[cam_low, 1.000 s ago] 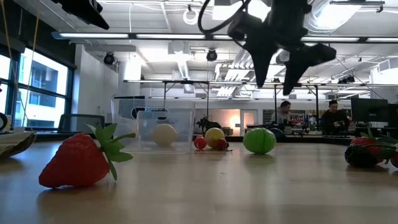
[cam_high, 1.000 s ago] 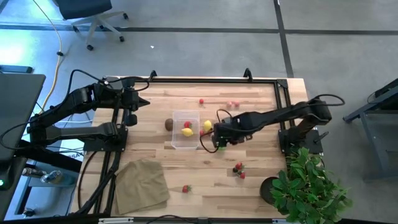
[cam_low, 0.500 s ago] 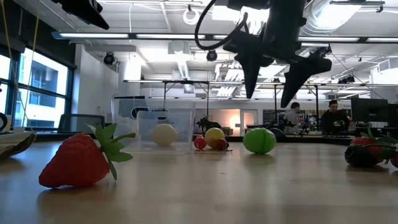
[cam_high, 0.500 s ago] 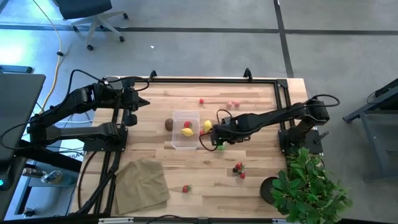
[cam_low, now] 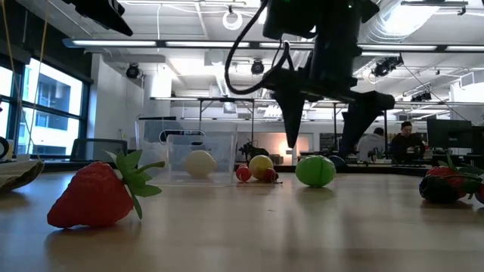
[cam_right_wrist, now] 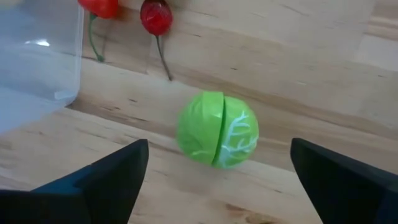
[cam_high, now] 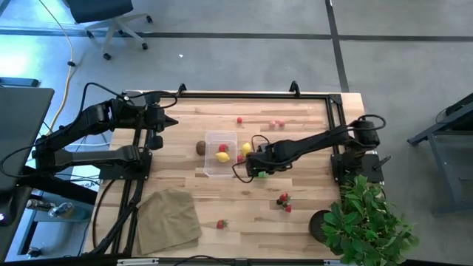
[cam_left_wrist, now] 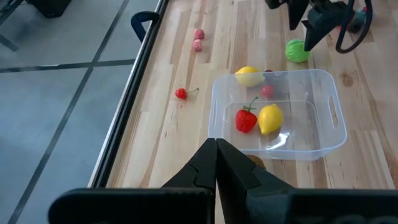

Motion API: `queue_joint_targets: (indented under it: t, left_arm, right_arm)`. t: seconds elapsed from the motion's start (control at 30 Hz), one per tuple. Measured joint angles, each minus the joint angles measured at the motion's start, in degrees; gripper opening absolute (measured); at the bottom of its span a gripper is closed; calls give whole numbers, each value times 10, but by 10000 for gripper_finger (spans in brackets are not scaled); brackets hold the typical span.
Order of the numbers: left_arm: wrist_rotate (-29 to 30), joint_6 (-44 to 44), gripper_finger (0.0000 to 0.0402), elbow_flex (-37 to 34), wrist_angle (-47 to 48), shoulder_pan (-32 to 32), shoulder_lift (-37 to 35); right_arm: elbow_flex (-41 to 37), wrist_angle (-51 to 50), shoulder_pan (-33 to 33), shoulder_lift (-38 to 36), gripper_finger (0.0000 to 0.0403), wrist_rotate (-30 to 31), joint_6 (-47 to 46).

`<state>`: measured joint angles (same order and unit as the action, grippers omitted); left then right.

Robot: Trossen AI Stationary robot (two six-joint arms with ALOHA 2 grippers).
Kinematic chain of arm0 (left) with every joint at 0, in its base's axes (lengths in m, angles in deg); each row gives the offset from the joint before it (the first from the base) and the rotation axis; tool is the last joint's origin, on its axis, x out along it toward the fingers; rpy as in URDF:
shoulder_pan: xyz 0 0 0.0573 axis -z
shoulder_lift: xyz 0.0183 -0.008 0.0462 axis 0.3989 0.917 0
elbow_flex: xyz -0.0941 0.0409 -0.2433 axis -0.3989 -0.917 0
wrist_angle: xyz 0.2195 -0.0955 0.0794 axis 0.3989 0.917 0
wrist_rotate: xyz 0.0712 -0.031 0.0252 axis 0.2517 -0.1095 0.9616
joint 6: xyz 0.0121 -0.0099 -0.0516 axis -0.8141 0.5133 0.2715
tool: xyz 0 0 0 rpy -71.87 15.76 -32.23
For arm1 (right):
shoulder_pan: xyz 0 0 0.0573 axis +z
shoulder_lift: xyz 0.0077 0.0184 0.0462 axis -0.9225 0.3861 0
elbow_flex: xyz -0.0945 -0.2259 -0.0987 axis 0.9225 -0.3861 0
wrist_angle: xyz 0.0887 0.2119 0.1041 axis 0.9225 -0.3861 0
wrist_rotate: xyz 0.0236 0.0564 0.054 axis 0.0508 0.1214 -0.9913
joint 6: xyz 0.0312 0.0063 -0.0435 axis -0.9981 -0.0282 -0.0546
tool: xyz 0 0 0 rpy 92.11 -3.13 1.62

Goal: Pick and placing Produce into tupperware
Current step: Put the cabbage into the transparent bin

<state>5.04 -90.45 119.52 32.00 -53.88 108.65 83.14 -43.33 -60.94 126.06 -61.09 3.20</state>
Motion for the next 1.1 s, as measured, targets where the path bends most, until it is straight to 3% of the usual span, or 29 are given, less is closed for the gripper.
queue_joint_targets:
  t: [0.3, 0.9, 1.1]
  left_arm:
    - [0, 0, 1, 0, 0, 0, 0]
    - [0, 0, 1, 0, 0, 0, 0]
    - [0, 0, 1, 0, 0, 0, 0]
  right_arm:
    - [0, 20, -15, 34, 394, -28, 20]
    - [1, 34, -16, 62, 394, -22, 26]
    - [0, 42, -16, 66, 375, -20, 30]
